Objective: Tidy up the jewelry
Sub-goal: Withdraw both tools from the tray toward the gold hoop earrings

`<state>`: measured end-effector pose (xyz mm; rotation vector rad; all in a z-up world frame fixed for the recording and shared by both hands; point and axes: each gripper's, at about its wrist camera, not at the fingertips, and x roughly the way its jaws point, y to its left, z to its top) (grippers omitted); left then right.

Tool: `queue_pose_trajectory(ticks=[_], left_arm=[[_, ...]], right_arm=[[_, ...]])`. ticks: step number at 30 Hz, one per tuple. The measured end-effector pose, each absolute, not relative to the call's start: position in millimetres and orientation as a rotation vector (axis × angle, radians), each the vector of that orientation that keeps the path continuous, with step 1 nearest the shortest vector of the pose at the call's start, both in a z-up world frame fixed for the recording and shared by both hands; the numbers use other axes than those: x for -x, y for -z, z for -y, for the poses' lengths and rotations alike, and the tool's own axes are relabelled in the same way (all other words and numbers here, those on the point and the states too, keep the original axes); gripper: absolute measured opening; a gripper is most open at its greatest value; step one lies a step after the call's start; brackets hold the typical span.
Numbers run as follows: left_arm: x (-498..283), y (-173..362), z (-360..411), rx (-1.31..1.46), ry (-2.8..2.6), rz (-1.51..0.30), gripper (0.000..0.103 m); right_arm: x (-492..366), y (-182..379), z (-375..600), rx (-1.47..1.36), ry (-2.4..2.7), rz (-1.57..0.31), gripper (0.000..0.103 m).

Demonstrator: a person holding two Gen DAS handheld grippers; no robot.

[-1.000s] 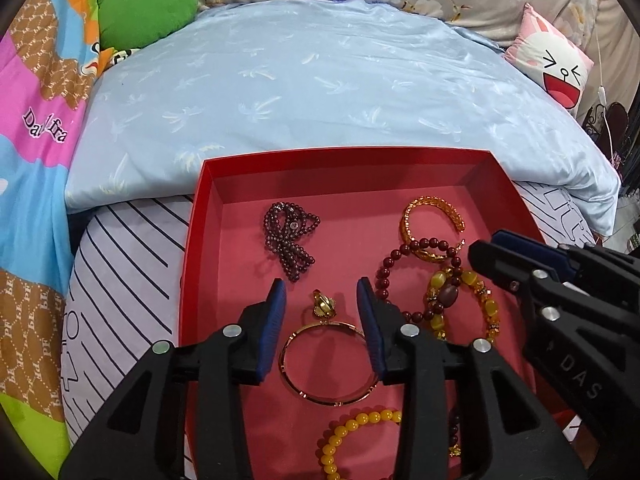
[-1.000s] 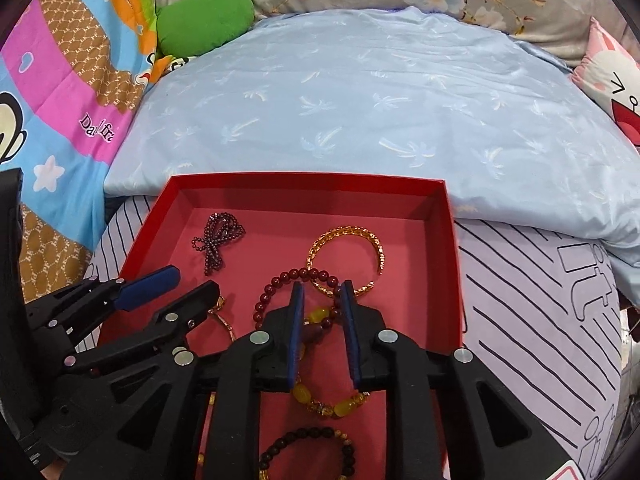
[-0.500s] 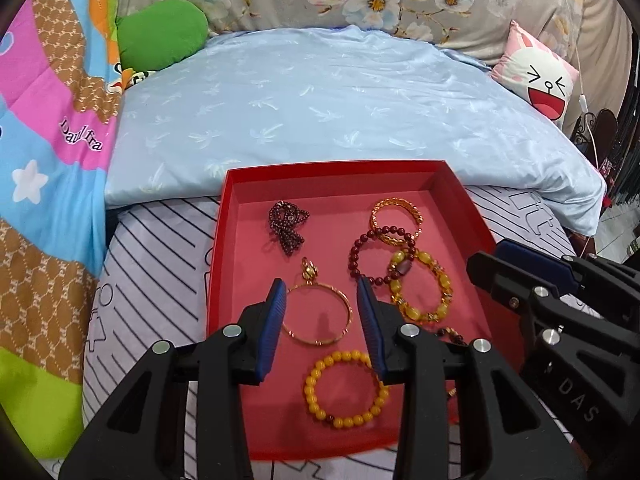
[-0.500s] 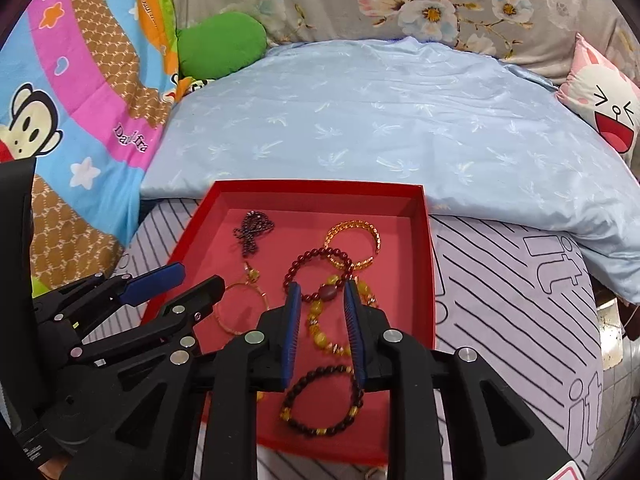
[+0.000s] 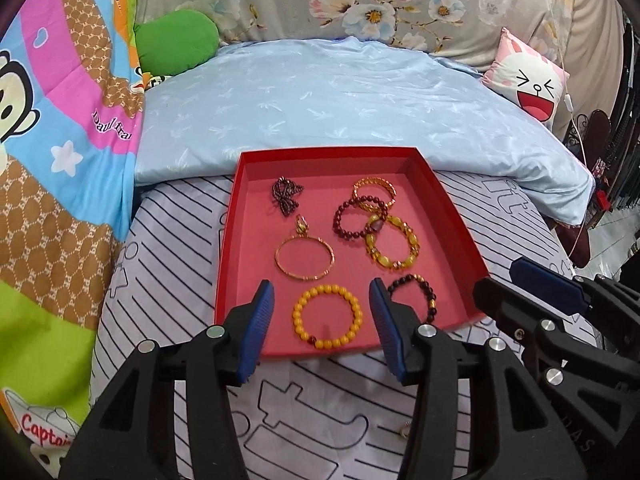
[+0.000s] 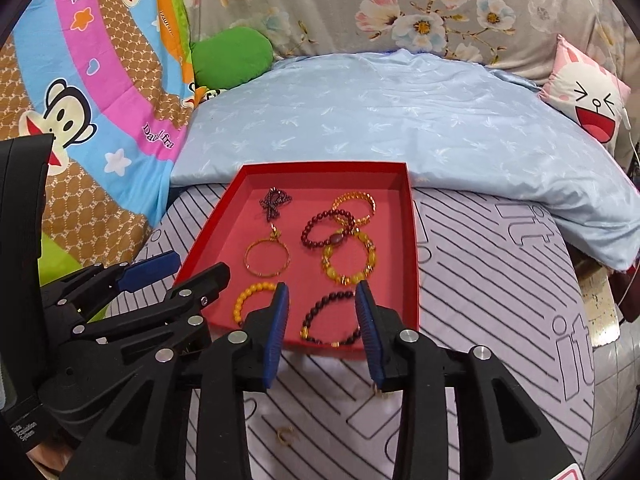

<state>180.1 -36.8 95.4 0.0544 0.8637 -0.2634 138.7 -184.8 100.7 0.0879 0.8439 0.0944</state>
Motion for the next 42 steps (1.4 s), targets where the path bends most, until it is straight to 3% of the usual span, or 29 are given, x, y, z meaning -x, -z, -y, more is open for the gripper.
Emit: queue_pose_trajectory(ticks=[3, 8, 10, 28, 40, 42], left_arm=[[-165, -92, 36, -0.046, 0.259, -0.863, 0.056], [-144, -80, 37, -0.046, 0.256, -0.874, 0.06], [-137, -75, 38, -0.048, 0.255, -0.876, 0.06], [-96, -18, 70, -0.073, 0.313, -0.929, 0.06], [-93, -2, 76, -0.1, 0.318, -0.955, 0.043], [-93, -1, 77, -0.104, 0.323, -0.95, 0.03]], right_arm=[[-125, -97, 188, -0.084, -0.082, -0.846, 0.041], [-103, -83, 194, -0.062, -0.055, -0.856, 0.055], [-94, -76, 197, -0.044, -0.036, -0.862, 0.057], [-57, -22, 253, -0.139, 0.077, -0.963, 0.057], [-60, -15, 235, -0.109, 0.055, -0.972, 0.057], [-61, -14, 231, -0.106, 0.048, -0.975, 0.057]])
